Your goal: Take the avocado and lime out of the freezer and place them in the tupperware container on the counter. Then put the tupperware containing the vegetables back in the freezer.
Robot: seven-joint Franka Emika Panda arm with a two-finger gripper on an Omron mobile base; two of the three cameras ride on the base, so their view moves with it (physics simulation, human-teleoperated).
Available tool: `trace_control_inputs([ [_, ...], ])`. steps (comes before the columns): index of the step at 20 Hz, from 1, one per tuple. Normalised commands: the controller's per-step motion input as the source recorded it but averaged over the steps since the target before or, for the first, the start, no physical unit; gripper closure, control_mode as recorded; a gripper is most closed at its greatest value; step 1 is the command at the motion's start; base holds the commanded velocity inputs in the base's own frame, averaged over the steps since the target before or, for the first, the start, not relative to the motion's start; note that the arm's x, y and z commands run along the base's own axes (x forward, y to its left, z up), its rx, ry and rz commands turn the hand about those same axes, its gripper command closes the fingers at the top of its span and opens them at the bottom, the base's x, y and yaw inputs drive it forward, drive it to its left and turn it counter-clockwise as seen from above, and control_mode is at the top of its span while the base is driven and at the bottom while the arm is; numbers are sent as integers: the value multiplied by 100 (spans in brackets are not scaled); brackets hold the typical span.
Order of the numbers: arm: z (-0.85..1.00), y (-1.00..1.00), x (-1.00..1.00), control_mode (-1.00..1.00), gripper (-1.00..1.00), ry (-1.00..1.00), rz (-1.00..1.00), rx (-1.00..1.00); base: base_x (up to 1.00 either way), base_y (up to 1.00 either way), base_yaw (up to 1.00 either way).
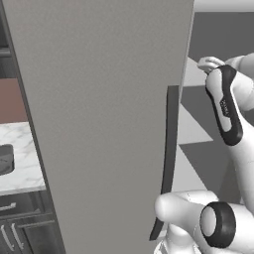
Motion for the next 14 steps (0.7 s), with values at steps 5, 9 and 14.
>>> trace_control_inputs([
  [5,36,44,-100,-100,100,0,0,0,0,0,0],
  [9,37,41,-100,-100,100,2,0,0,0,0,0],
  [14,27,36,-100,-100,100,13,0,0,0,0,0],
])
